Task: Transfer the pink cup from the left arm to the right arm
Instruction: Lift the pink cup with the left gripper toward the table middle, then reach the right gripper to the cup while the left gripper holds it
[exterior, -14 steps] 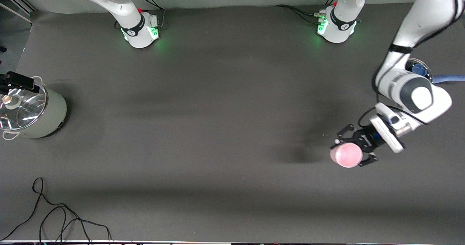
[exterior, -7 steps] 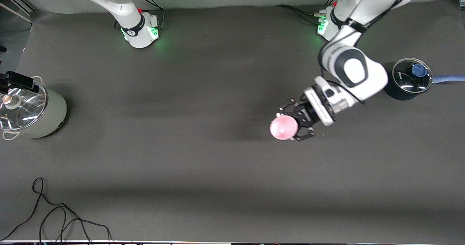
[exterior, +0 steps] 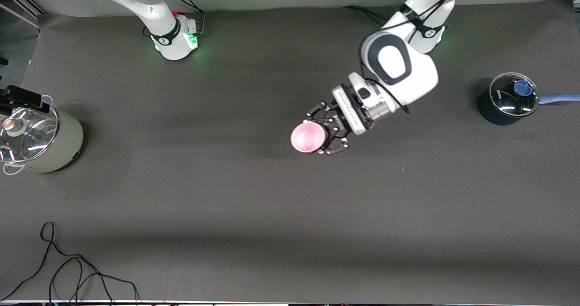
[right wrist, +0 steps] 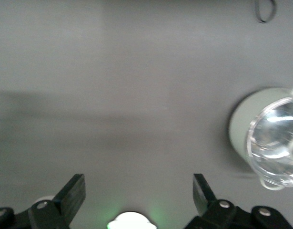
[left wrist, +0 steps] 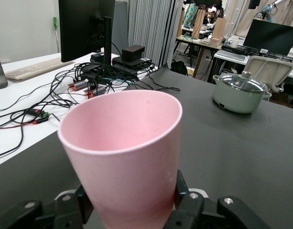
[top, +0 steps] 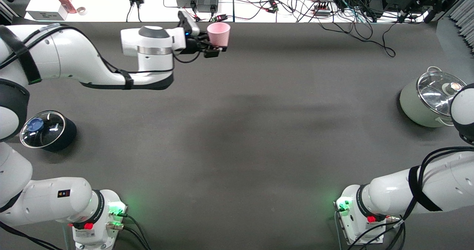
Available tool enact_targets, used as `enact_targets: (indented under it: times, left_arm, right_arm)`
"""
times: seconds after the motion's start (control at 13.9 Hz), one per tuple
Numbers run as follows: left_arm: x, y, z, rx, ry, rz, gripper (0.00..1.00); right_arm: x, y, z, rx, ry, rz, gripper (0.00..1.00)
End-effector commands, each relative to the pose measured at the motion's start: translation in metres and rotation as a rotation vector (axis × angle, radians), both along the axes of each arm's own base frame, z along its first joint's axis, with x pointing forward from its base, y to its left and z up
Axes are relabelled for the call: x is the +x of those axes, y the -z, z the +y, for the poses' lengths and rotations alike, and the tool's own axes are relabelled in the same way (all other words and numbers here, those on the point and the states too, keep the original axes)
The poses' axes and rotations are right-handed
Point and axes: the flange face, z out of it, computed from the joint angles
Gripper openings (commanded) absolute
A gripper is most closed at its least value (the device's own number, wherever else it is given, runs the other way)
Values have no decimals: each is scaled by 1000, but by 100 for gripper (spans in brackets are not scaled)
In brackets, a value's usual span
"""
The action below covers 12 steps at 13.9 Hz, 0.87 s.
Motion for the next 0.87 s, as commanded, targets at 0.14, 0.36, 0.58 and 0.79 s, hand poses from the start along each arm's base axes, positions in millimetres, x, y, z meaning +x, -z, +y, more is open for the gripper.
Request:
enact_targets:
  times: [0.14, 0.36, 0.58, 0.79]
  left_arm:
    - [2, -9, -22, 9, -89, 30, 39]
    - [4, -10, -22, 9, -112, 40, 39]
    - [6, -15, -18, 24, -161, 49, 39]
    - [5, -16, -19, 26, -163, 49, 40]
  right_arm:
    - [-12, -71, 116, 130, 117, -71, 100]
    - [4, -63, 222, 149, 264, -48, 100]
    - [30, -42, 293, 231, 364, -84, 100]
    - [42, -21, 359, 306, 444, -120, 100]
